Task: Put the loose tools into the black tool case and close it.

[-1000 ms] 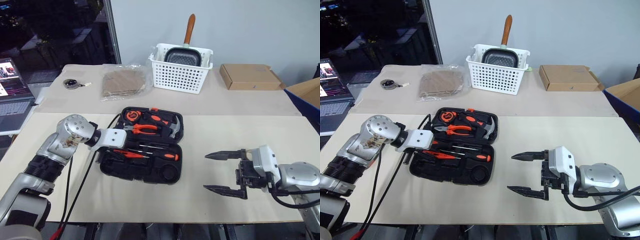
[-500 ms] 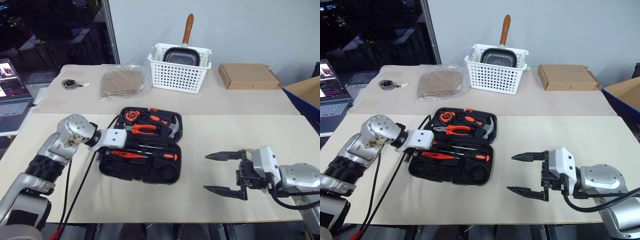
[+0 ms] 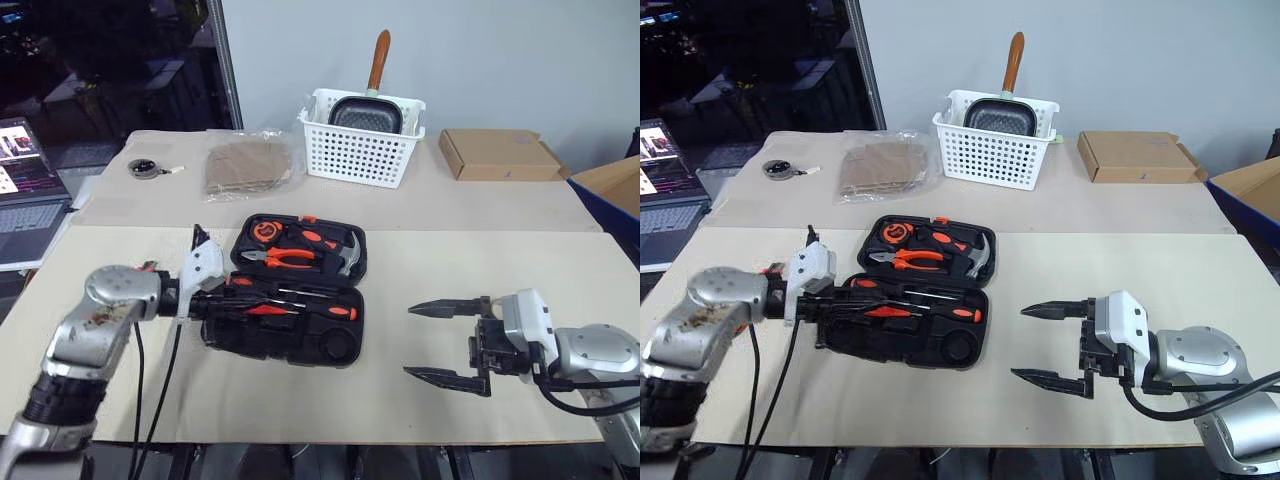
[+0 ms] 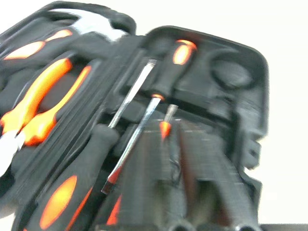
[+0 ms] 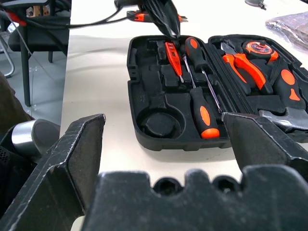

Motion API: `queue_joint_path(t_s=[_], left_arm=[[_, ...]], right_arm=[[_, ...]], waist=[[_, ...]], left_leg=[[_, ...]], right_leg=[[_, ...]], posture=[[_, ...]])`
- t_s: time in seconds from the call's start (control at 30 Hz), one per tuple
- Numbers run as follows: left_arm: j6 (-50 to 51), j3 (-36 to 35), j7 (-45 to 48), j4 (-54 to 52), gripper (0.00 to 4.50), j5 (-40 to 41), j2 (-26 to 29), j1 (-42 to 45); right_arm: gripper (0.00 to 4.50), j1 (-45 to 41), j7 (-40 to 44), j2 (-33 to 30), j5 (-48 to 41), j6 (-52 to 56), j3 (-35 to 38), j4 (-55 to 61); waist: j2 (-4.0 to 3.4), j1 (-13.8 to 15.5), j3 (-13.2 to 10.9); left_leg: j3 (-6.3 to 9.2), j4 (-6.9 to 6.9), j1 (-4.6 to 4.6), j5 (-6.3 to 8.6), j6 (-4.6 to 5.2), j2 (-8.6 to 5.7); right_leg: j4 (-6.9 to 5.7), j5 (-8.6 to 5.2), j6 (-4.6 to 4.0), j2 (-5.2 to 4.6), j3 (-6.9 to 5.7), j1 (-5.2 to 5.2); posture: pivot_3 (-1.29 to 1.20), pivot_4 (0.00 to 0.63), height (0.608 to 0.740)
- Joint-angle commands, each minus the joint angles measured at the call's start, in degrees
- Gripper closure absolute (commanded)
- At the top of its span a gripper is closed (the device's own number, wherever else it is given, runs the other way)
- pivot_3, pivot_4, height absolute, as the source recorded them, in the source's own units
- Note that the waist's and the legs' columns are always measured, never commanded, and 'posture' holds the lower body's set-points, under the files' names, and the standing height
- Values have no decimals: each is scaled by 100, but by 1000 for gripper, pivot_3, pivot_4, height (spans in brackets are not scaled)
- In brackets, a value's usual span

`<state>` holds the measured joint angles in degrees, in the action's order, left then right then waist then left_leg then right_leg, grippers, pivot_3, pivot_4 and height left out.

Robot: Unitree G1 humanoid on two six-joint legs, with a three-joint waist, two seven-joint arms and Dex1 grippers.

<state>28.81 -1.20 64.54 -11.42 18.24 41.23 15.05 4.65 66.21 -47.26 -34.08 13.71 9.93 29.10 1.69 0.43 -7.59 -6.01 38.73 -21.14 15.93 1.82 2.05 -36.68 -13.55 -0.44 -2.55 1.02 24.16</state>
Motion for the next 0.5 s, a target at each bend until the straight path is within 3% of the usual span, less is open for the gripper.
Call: queue_joint_path(t_s=[0.03,0.5], left_arm=[[-79,-197,-972,-231,4468,-64,-488,-238],[-466,582,-1743,3,4468,-836,-567,-1043]], right_arm=[[0,-62,37,-5,-117,-24,74,33],[0,18,32,-39,-147,-1,128,85]], waist=[[0,10,0],[-35,4,25]], left_leg=[[1,2,3,0,0,0],[3,0,18,0,-1,0]], right_leg=[[-5,0,-1,-1,0,-1],[-8,2,-5,-3,6,-15]], posture=[[0,150,740],[0,150,740]])
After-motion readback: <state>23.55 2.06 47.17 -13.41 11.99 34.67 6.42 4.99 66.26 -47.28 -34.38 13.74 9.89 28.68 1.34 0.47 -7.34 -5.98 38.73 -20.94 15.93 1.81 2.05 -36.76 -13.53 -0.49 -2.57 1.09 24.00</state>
